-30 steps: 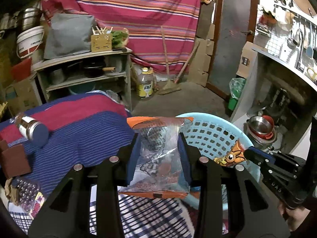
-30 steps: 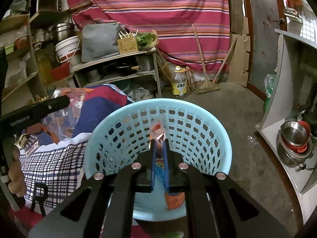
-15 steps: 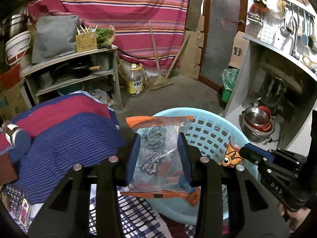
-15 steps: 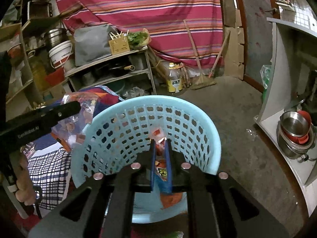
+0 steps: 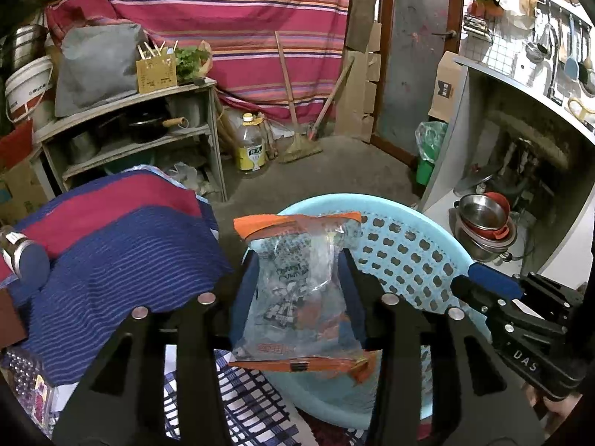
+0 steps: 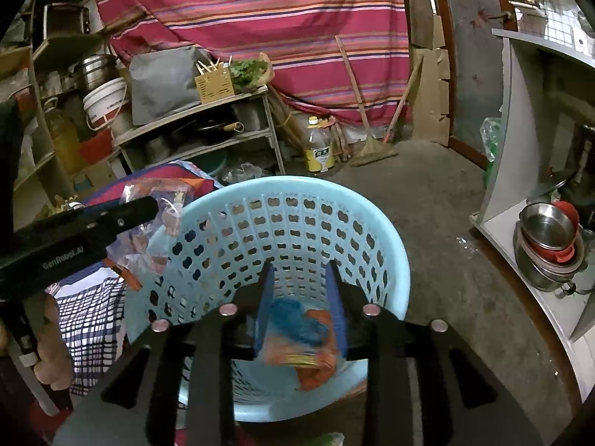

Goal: Collect trash
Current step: 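Open the right tool to drop the orange wrapper while the left tool releases the clear bag, then move both tools back over the table toward the remaining trash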

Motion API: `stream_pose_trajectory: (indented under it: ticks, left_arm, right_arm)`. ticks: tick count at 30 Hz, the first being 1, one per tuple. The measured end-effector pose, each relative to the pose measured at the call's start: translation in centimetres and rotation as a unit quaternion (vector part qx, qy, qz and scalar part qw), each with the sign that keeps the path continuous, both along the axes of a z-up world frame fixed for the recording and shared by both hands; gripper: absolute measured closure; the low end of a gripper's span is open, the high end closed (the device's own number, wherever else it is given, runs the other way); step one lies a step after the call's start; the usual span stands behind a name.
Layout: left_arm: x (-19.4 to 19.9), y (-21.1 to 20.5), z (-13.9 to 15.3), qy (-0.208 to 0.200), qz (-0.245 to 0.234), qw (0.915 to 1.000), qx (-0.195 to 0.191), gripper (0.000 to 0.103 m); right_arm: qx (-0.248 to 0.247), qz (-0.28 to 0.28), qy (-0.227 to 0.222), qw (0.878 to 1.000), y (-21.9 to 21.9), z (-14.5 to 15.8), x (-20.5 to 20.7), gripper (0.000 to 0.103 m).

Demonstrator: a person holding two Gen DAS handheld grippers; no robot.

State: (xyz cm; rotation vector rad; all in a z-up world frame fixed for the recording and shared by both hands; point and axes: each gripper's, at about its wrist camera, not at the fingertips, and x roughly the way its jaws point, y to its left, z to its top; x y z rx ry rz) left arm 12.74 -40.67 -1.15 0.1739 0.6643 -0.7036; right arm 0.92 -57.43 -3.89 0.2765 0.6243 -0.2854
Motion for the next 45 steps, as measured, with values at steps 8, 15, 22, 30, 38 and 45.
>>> stream_pose_trajectory:
  ticks: [8,15,22,30,38,45]
  left_arm:
    - [0.1,0.5,-0.5,0.005,0.008,1.0000,-0.001,0.042]
    - [-0.2,3.9,1.1,-0.016,0.046,0.9988,-0.012,0.020]
    - [-1.4,10.5,3.8,-0.050,0.092,0.9943,-0.021,0.006]
    - [-1.9,20.3,4.8,-0.062,0.161,0.9848,-0.013,0.006]
    - [-2.3,29.5,5.0,-0.078,0.230,0.9700,0.007,0.006]
    - [-2.5,36.3,4.3,-0.068,0.277,0.9583,0.012,0.006]
  right_arm:
    - [-0.006,-0.015,0.002,1.000,-0.1,-0.2,-0.4,0.047]
    - [-0.019,-0.027,0.005,0.999,0.6,0.1,-0.3,0.031]
    - [-0.036,-0.025,0.003,0.999,2.7,0.6,0.5,0.016]
    - [-0.073,0.018,-0.004,0.997,9.2,2.5,2.9,0.014]
    - [-0.081,0.084,-0.010,0.993,18.5,2.8,4.9,0.014]
    - [-0.091,0.136,-0.010,0.987,25.8,2.8,6.2,0.014]
